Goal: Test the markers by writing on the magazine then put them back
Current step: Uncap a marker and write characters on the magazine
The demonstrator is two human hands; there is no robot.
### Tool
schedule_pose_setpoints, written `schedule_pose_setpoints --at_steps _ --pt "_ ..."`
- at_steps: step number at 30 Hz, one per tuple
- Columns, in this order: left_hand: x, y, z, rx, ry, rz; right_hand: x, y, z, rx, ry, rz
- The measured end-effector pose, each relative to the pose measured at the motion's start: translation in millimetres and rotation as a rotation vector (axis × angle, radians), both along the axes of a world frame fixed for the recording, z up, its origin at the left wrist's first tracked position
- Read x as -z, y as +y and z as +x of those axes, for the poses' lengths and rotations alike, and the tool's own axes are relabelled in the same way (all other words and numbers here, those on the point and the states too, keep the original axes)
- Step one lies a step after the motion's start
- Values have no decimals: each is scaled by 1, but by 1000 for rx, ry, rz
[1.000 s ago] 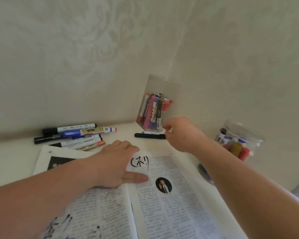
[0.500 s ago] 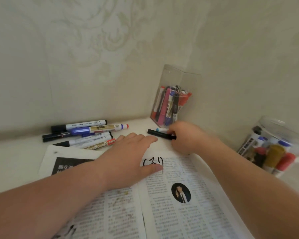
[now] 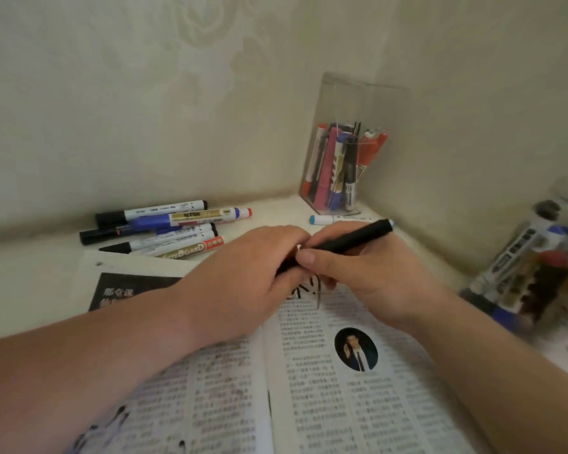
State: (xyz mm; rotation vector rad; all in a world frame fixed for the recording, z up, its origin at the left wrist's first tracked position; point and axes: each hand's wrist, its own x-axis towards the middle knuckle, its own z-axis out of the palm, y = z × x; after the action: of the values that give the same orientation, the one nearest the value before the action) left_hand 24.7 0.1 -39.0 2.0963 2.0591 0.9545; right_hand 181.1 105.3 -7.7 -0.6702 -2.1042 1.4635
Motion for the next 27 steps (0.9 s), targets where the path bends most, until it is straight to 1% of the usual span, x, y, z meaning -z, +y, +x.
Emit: schedule_pose_setpoints --at_steps 2,5,9,14,19,22,24,25,27 --pt "-1 1 3 1 -69 2 -1 -3 0 -12 66 79" --pt "0 1 5 7 -102 0 3 -5 -1 19 141 135" --pt "0 0 3 50 -147 3 9 -2 -4 128 189 84" --pt "-4 0 4 86 -171 10 13 -1 -3 68 266 47" --pt "-5 -2 6 59 -188 18 14 2 -2 15 320 -10" --pt "-6 -3 3 58 -225 7 11 1 1 9 320 25" --pt "-5 -3 1 34 -265 -43 8 7 4 108 336 -40" --pt "-3 -4 -1 17 -281 -73 6 12 6 168 378 -116" --pt "1 -4 -3 -4 -256 -111 1 24 11 261 475 -238"
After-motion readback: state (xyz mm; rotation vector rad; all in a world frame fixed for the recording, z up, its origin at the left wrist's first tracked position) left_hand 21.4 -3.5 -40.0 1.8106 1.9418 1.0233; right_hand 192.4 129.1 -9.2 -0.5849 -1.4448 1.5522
